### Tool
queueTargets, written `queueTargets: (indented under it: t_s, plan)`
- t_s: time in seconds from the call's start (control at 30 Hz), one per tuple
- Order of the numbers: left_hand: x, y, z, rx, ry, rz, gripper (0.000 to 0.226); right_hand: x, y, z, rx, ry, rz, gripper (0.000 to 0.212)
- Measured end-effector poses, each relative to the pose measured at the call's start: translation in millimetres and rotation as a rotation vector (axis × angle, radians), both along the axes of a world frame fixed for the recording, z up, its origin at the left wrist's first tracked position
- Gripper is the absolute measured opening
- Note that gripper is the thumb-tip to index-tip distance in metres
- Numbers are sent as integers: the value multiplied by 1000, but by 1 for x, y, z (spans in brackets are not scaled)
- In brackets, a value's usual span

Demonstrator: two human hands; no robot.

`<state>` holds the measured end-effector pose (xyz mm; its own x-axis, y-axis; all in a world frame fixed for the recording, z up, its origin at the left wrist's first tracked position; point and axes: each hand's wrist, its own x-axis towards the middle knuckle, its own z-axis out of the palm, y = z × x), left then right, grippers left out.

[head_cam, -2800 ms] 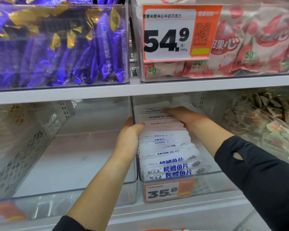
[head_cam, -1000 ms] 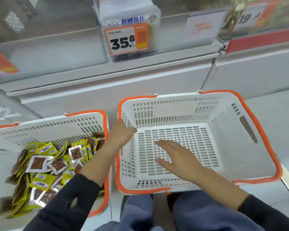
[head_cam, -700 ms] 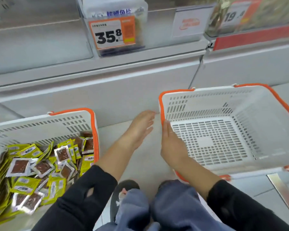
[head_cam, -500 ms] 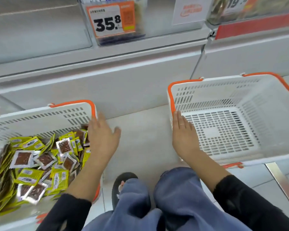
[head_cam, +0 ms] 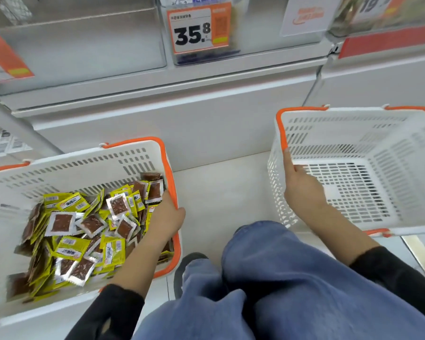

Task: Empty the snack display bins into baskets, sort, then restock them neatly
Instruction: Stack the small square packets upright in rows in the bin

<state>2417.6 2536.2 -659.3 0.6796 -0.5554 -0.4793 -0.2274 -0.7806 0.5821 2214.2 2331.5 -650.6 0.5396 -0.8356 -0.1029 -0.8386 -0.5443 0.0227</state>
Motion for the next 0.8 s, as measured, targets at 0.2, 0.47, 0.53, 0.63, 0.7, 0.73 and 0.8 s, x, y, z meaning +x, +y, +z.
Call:
queueTargets:
  t_s: [0.2,0.47,0.53,0.63,0.7,0.73,0.8]
  plan:
    - [-11,-24,0,1,-3,-30,53,5,18,-17,452,-345,-185,69]
    - [-32,-51,-3,6,-9,-122,58,-11,34,-18,271,-201,-208,73]
    - [-36,-59,-2,-3,6,-143,58,-14,26,-21,236,-168,-208,72]
    - [-39,-67,-2,-22,44,-165,57,-8,6,-20,215,-62,-173,70]
    - [-37,-71,-2,-37,41,-186,54,-4,-4,-18,227,5,-159,76]
    - [-40,-74,-1,-45,29,-202,52,-5,-6,-15,199,47,-140,78]
    - [-42,-78,-2,-69,12,-230,52,2,-2,-11,81,-7,-7,75]
